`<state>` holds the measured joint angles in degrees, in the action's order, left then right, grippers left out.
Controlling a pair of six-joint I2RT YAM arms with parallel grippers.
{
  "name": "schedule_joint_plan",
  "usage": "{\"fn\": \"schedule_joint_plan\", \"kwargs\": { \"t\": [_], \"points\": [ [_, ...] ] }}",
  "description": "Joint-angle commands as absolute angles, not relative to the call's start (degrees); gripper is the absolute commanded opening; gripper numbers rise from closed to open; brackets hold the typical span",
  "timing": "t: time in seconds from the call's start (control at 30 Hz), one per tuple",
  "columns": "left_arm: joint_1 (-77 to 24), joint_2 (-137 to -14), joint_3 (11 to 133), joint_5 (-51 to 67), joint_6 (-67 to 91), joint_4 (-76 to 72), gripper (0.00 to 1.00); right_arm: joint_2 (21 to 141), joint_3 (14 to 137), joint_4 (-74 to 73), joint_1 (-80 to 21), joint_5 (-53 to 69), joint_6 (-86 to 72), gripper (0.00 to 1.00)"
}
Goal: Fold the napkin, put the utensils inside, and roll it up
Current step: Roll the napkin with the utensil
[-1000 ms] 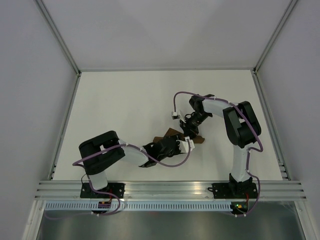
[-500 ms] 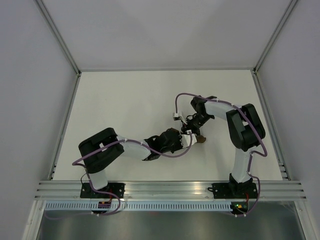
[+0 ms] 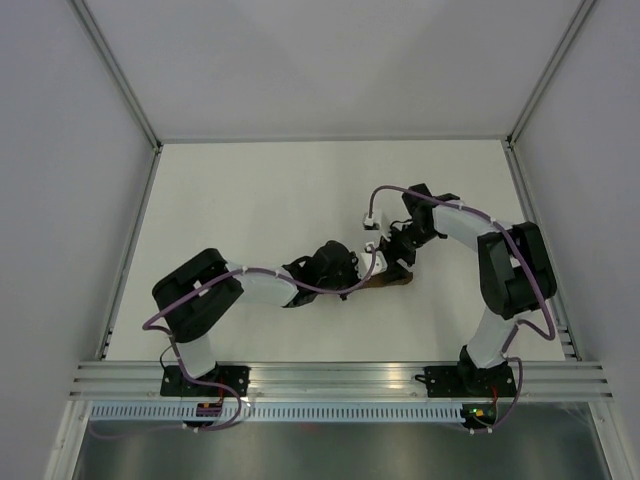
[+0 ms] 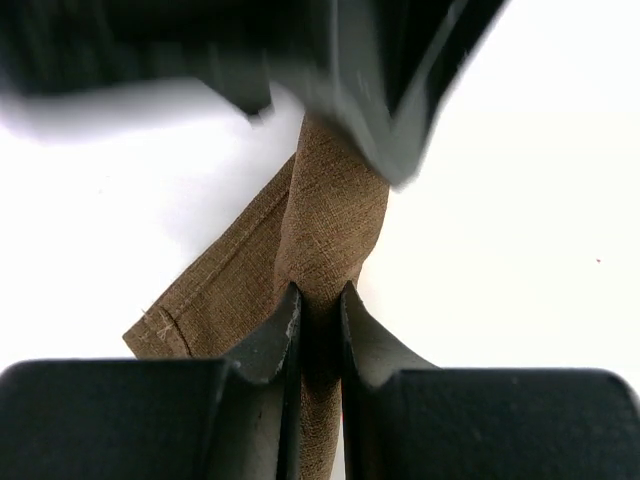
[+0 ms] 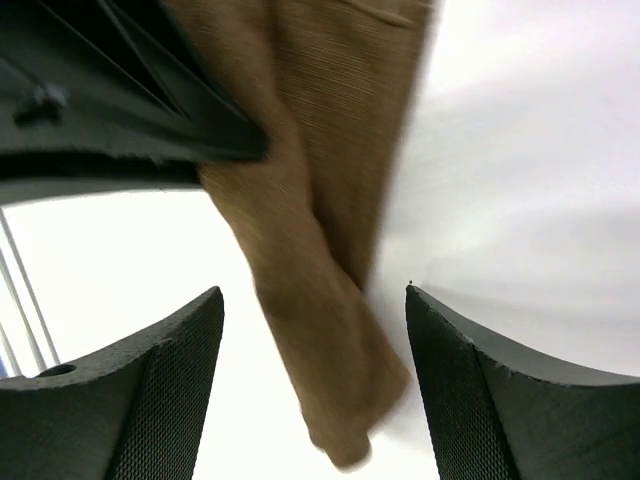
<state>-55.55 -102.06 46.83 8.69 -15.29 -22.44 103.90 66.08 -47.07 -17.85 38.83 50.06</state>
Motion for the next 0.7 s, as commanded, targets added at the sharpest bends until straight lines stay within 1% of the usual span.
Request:
{"fn": "schedule_joint_plan", "kwargs": {
  "t": [0.0, 0.2, 0.3, 0.37, 0.43, 0.47, 0.5, 0.53, 0.6, 0.67],
  "points": [
    [-54.6, -104.2, 47.9, 15.2, -9.8, -10.5, 0.02, 97.9, 64.4, -42.1, -14.9, 39.5, 47.8, 0.79],
    [-51.1, -106.2, 51.5, 22.0, -7.6, -4.4, 0.03, 88.3, 58.0, -36.3, -9.7, 44.3, 45.2, 0.79],
    [-49.5, -108.2, 54.3, 26.0, -7.1, -0.5, 0.03, 86.0, 56.8, -40.1, -5.4, 48.1, 50.2, 0.79],
    [-49.0, -109.3, 55.8, 27.0, -7.0, 1.8, 0.03, 83.2, 55.0, -40.3, -4.7, 48.1, 52.5, 0.79],
    [-48.8, -110.8, 57.4, 28.8, -6.6, 3.2, 0.04, 79.9, 49.9, -36.9, -4.7, 47.0, 54.0, 0.79],
    [-48.2, -111.4, 58.0, 29.6, -6.2, 3.7, 0.04, 75.9, 47.9, -34.8, -4.8, 45.9, 53.5, 0.80],
    [-47.8, -112.5, 58.6, 31.4, -5.8, 5.1, 0.05, 73.8, 44.1, -30.5, -5.8, 44.6, 53.0, 0.80],
    [-47.1, -113.0, 59.8, 32.3, -5.5, 5.8, 0.06, 69.9, 42.2, -28.3, -6.8, 41.3, 52.1, 0.81],
    [-46.4, -114.1, 61.1, 35.3, -4.9, 8.1, 0.07, 66.1, 37.6, -23.1, -9.9, 38.8, 51.2, 0.81],
    [-45.5, -115.7, 63.0, 37.2, -4.7, 9.7, 0.07, 61.2, 34.9, -19.9, -12.4, 34.5, 49.8, 0.82]
  ]
}}
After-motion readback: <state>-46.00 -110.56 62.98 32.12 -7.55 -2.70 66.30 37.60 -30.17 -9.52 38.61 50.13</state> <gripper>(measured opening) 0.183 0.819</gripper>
